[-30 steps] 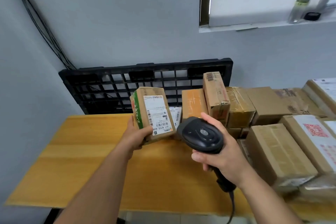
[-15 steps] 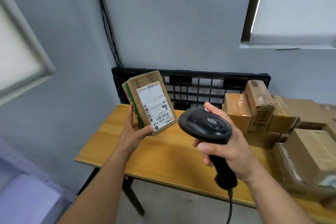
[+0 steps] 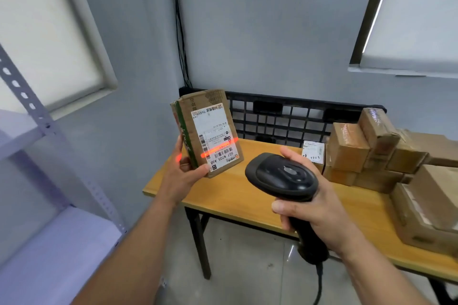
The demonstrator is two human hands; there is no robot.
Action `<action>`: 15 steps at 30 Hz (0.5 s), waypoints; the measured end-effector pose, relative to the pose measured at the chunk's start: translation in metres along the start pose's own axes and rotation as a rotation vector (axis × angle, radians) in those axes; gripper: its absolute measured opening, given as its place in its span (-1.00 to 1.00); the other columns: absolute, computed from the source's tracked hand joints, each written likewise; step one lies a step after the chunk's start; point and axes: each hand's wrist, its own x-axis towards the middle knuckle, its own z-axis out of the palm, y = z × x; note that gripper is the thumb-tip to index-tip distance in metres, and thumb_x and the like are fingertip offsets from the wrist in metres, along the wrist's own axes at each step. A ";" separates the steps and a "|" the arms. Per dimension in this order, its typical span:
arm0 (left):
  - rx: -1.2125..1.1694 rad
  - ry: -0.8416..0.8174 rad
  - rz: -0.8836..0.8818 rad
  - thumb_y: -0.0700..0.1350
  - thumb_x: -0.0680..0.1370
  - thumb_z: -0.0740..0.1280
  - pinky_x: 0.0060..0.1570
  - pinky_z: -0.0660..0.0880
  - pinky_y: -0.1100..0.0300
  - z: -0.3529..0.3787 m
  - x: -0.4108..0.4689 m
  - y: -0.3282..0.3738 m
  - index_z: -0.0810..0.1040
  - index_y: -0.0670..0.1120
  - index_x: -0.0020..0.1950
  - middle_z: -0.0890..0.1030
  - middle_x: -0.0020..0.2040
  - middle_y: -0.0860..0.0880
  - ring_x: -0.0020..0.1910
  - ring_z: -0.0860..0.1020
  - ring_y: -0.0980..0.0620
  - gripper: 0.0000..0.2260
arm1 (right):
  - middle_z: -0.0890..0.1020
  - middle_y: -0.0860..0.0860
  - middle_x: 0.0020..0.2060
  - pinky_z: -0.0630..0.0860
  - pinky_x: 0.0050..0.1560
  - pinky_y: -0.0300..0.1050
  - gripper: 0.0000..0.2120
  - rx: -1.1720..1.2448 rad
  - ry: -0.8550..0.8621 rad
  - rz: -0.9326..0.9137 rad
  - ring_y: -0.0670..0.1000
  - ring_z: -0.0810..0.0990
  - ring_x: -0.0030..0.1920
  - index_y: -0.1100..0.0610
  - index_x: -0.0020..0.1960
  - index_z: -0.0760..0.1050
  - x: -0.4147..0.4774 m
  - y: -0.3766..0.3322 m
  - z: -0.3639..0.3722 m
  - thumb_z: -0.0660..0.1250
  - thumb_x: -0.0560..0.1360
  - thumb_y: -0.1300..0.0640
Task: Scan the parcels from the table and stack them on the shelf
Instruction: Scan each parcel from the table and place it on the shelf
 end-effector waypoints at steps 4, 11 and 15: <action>0.024 0.036 -0.003 -0.19 0.49 0.44 0.02 0.39 0.28 -0.013 -0.014 0.003 -0.01 0.15 0.58 0.57 0.19 -0.03 -0.01 0.56 0.17 -0.16 | 0.68 0.15 -0.02 0.57 -0.35 0.06 -0.06 -0.036 -0.020 0.010 0.16 0.57 -0.45 -0.19 0.47 0.28 -0.006 -0.003 0.013 0.62 0.19 0.11; -0.014 0.102 -0.041 -0.18 0.48 0.46 0.15 0.41 0.08 -0.029 -0.035 -0.001 0.00 0.24 0.56 0.56 0.23 -0.10 0.20 0.55 -0.05 -0.14 | 0.67 0.15 0.01 0.57 -0.37 0.06 -0.05 -0.047 -0.058 0.013 0.16 0.57 -0.45 -0.20 0.46 0.29 -0.016 -0.006 0.024 0.62 0.16 0.09; 0.022 0.141 -0.047 -0.19 0.48 0.46 0.24 0.44 -0.05 -0.035 -0.062 0.004 0.00 0.23 0.57 0.55 0.22 -0.09 0.18 0.56 -0.04 -0.14 | 0.69 0.09 -0.10 0.56 -0.39 0.02 -0.04 -0.026 -0.067 0.005 0.16 0.58 -0.44 -0.24 0.44 0.31 -0.029 -0.009 0.029 0.63 0.12 0.05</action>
